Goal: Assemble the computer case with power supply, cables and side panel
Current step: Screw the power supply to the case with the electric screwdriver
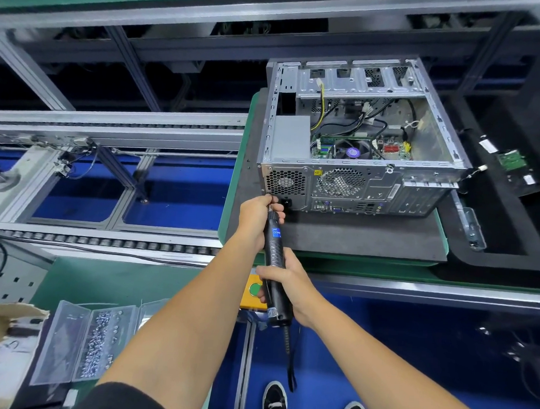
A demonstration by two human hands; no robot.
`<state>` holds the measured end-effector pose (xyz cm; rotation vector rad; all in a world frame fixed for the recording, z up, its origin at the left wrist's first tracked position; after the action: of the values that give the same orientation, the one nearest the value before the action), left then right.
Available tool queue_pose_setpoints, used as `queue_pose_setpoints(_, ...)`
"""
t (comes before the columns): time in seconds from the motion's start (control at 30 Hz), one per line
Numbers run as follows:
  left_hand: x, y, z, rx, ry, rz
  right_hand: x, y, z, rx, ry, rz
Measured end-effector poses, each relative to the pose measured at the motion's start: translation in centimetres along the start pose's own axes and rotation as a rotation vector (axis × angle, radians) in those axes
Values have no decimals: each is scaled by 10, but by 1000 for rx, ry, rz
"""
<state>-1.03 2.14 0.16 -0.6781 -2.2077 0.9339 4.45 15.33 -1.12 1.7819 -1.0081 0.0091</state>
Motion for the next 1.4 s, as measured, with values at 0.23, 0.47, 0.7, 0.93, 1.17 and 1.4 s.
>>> queue_pose_setpoints(0.23, 2, 0, 1, -10, -10, -62, -16, -7, -13, 117, 230, 513)
queue_pose_setpoints(0.47, 7, 5, 2, 4, 2, -217, -33, -9, -23, 230, 382, 513)
queue_pose_setpoints(0.7, 9, 4, 1, 15, -10, -245, -37, 3, -27, 203, 474, 474)
queue_pose_setpoints(0.93, 10, 3, 2, 1, -8, -128, -39, 3, -34, 217, 429, 366)
queue_pose_setpoints(1.17, 7, 1, 3, -12, -68, -24, -33, -1, -37, 233, 336, 267)
queue_pose_setpoints(1.4, 8, 1, 6, 0, -76, -16, -28, 3, -40, 187, 402, 364)
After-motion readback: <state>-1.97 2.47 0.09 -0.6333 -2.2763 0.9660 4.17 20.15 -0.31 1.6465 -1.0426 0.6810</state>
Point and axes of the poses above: each hand's wrist, its own z-axis towards the middle knuckle, its own x-axis out of the palm, y = z × x, the point moved 3 cm from there along z, towards the middle knuckle, and after that the axes turned 5 degrees about y, right-handed, at the moved point
